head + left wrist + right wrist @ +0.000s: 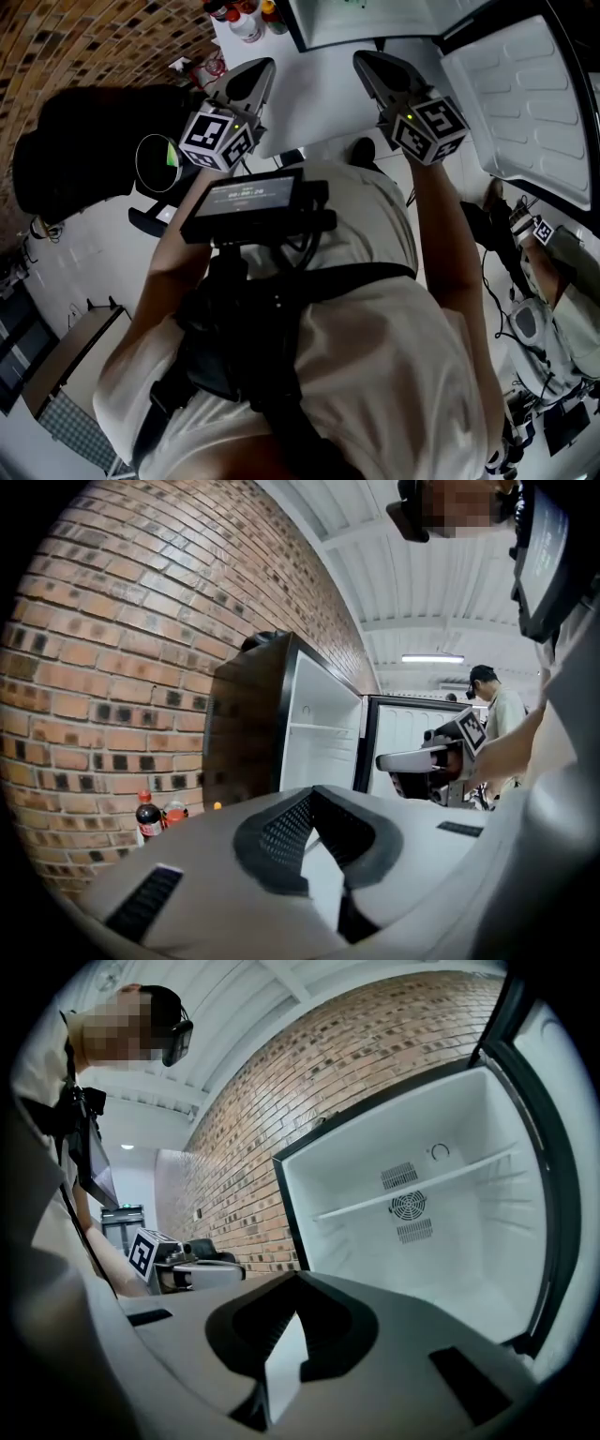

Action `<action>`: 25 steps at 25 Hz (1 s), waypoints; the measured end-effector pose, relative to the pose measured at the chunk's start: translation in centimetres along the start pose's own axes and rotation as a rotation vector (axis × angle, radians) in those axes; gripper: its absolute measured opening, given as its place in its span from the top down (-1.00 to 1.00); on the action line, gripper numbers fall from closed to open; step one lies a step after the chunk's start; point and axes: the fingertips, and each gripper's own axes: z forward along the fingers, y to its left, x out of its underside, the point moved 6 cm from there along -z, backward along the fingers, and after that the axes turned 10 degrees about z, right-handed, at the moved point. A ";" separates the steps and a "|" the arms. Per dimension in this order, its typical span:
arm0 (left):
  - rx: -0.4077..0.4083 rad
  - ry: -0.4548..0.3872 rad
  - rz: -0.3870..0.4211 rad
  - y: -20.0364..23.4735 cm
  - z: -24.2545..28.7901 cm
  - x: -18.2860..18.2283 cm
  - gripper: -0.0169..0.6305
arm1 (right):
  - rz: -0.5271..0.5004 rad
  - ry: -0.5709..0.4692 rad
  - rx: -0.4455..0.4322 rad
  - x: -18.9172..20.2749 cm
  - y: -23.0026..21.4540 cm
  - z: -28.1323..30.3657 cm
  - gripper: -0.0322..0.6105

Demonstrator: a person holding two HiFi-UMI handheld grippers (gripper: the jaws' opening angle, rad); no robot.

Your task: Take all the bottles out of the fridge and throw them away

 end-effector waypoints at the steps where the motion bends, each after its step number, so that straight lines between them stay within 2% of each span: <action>1: 0.010 -0.002 0.004 -0.4 0.5 -0.1 0.94 | 0.001 -0.005 0.005 0.0 -0.4 -0.4 0.89; 9: 0.070 -0.020 0.012 -2.3 2.8 -1.3 0.94 | 0.007 -0.021 0.032 -0.8 -1.8 -2.0 0.89; 25: 0.110 -0.013 0.032 -5.7 7.2 -2.2 0.94 | 0.016 -0.023 0.033 -1.2 -5.3 -4.3 0.89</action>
